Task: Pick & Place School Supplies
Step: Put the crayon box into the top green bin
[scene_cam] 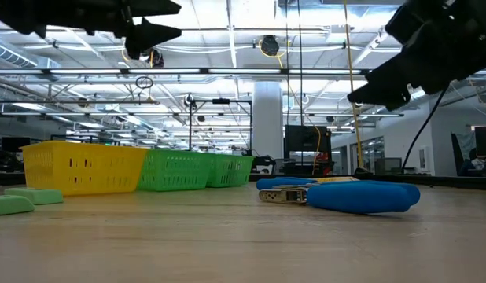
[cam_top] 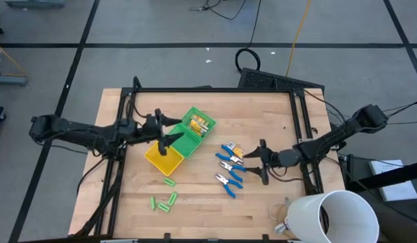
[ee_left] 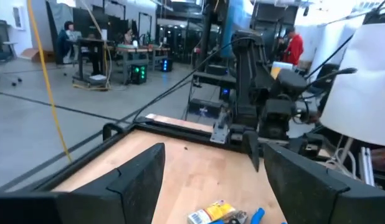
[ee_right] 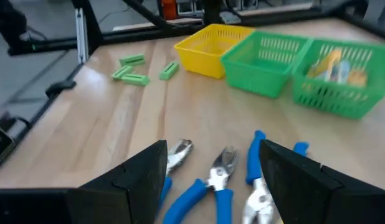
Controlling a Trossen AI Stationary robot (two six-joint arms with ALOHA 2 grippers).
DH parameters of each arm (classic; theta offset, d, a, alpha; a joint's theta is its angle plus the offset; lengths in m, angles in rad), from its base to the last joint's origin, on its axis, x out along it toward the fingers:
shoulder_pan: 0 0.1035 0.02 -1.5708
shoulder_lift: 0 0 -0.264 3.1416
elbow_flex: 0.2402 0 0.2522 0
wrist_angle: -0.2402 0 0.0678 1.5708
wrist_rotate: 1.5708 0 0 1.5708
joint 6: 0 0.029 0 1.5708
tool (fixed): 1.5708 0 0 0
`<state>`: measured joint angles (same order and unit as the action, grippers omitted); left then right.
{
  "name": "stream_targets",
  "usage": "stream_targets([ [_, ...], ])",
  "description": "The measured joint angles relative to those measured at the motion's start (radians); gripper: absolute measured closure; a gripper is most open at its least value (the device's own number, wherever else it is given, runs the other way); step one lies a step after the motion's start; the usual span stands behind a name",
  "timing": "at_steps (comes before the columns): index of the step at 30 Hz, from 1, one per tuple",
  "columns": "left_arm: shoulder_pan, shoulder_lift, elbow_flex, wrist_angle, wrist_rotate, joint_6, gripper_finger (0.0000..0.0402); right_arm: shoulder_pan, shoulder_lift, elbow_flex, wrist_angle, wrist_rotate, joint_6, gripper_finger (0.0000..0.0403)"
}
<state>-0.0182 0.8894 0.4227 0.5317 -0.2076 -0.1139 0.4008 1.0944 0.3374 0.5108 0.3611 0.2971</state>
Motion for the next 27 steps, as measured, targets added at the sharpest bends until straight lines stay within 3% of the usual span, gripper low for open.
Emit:
stream_targets([
  [5,-0.019,-0.001,-0.033,0.018,-0.002,-0.019,0.0117,0.000,0.096,0.001,0.009,0.010,0.021,0.0156],
  [10,-0.018,0.001,-0.035,0.000,-0.003,-0.021,0.0116,-0.048,0.216,0.076,-0.207,0.190,0.099,0.0156],
  [13,-0.018,0.001,-0.035,-0.002,-0.003,-0.036,0.0123,-0.080,0.311,0.115,-0.246,0.188,0.149,0.0156],
  [19,-0.018,0.000,-0.035,-0.004,-0.003,-0.047,0.0133,-0.153,0.457,0.130,-0.164,0.138,0.165,0.0156],
  [27,-0.018,0.000,-0.035,-0.005,-0.002,-0.057,0.0133,-0.222,0.523,0.133,-0.122,0.135,0.130,0.0156],
])
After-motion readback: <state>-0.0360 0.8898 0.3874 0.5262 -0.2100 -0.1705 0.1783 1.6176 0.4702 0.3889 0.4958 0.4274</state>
